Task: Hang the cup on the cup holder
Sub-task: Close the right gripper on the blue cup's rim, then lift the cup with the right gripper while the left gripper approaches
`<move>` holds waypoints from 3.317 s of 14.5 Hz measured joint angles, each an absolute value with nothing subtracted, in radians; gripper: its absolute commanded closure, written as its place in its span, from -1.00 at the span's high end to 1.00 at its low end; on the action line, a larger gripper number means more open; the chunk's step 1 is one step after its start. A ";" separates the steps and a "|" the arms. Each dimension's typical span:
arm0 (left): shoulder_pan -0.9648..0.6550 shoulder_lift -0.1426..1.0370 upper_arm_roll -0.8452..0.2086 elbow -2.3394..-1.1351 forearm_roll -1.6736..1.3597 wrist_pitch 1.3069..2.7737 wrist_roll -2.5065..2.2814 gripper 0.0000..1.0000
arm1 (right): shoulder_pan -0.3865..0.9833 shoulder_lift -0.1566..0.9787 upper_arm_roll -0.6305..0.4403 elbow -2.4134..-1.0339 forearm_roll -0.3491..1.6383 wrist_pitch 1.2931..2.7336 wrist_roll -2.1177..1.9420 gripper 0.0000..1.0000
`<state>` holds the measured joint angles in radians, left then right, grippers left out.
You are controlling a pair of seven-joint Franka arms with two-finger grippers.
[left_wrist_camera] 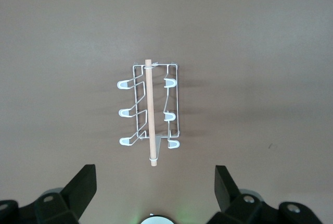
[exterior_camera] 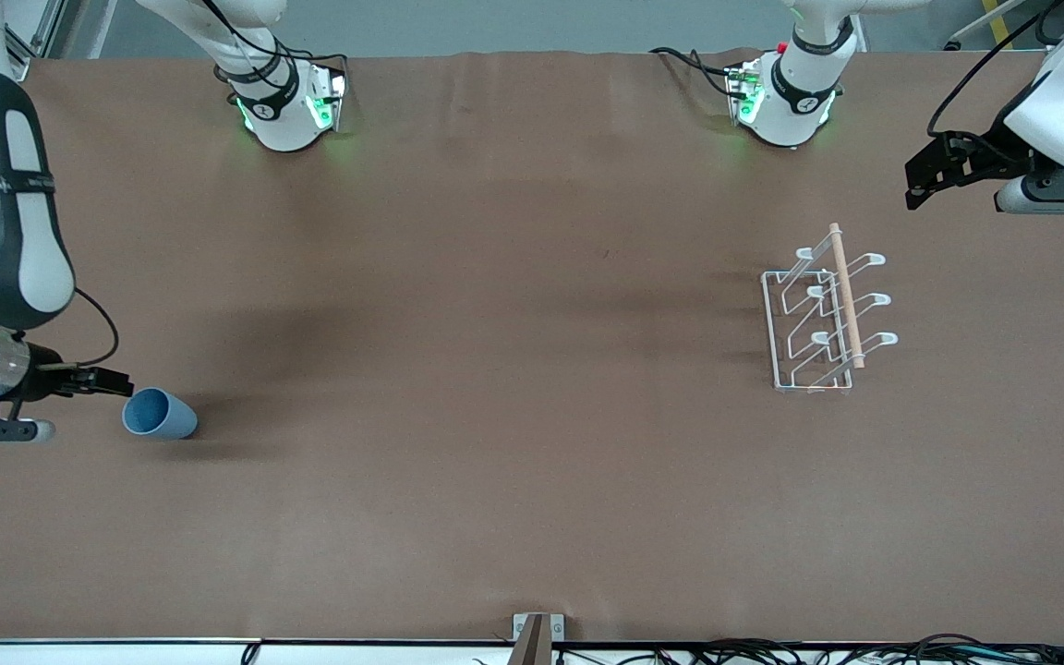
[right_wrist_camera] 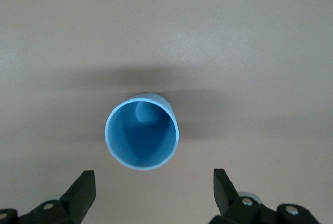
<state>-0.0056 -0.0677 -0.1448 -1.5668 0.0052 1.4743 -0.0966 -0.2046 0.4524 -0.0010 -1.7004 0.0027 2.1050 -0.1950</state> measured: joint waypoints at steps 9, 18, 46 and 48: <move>-0.007 -0.067 -0.145 -1.567 0.005 1.474 -0.097 1.00 | -0.208 0.493 -0.002 -1.755 0.003 2.212 -0.195 1.00; -0.009 -0.063 -0.146 -1.567 0.005 1.474 -0.097 1.00 | -0.217 0.550 -0.002 -1.755 0.003 2.302 -0.195 -0.44; -0.010 0.013 -0.146 -1.554 0.004 1.479 -0.051 1.00 | -0.192 0.315 0.218 -1.714 0.784 1.861 -0.195 -0.98; -0.021 0.043 -0.148 -1.545 -0.002 1.484 -0.039 1.00 | -0.184 0.314 0.238 -1.716 0.918 1.832 -0.195 -0.98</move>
<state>-0.0214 0.0430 -0.1479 -1.5453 -0.0024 1.4836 -0.0392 -0.1838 0.3144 0.2385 -1.7158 0.9182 1.8324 -0.1954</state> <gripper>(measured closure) 0.000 0.952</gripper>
